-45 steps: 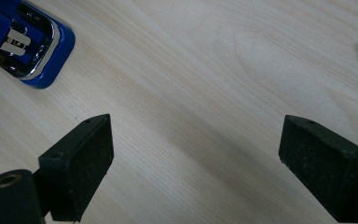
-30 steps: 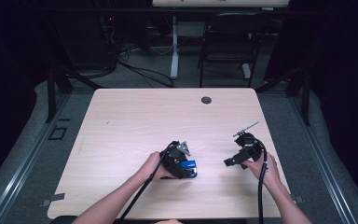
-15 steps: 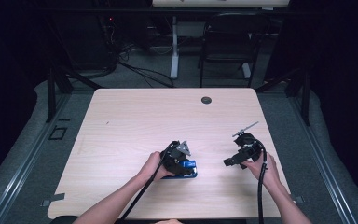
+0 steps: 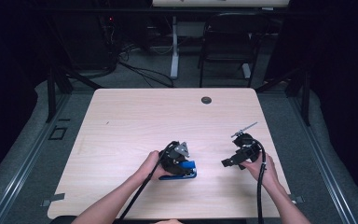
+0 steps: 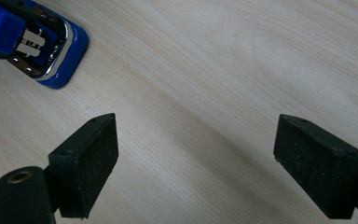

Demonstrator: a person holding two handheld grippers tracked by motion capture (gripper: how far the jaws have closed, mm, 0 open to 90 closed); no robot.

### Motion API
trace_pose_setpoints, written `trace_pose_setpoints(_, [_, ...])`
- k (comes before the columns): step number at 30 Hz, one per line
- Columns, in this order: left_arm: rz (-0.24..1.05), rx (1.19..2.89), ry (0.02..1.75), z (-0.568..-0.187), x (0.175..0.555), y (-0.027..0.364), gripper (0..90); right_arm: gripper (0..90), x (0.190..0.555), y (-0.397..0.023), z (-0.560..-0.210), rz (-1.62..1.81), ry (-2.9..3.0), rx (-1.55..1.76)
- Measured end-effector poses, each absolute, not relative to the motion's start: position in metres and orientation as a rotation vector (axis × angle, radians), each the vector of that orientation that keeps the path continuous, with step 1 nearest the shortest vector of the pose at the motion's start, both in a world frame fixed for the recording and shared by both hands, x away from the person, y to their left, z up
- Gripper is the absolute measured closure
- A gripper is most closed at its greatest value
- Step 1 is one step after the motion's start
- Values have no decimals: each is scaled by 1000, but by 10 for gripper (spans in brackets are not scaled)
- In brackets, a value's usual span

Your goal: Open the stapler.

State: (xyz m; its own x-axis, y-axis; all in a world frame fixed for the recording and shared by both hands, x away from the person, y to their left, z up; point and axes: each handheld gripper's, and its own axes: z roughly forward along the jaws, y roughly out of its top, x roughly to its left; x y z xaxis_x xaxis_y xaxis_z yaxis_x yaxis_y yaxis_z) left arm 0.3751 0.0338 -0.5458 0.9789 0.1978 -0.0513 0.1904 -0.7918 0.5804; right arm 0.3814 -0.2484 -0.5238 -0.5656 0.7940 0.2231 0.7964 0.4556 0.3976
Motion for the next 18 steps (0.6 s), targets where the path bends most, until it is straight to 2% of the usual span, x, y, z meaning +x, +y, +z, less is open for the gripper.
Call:
trace_pose_setpoints(9, [20, 2502, 240, -546, 374, 34, 640, 164, 379, -235, -524, -749, -2671, -1404])
trace_pose_setpoints(12, [20, 2505, 233, -546, 375, 34, 641, 258, 378, -226, -524, -767, -2665, -1333])
trace_pose_setpoints(18, [6, 2498, 218, -547, 374, 34, 642, 564, 374, -196, -530, -846, -2599, -1261])
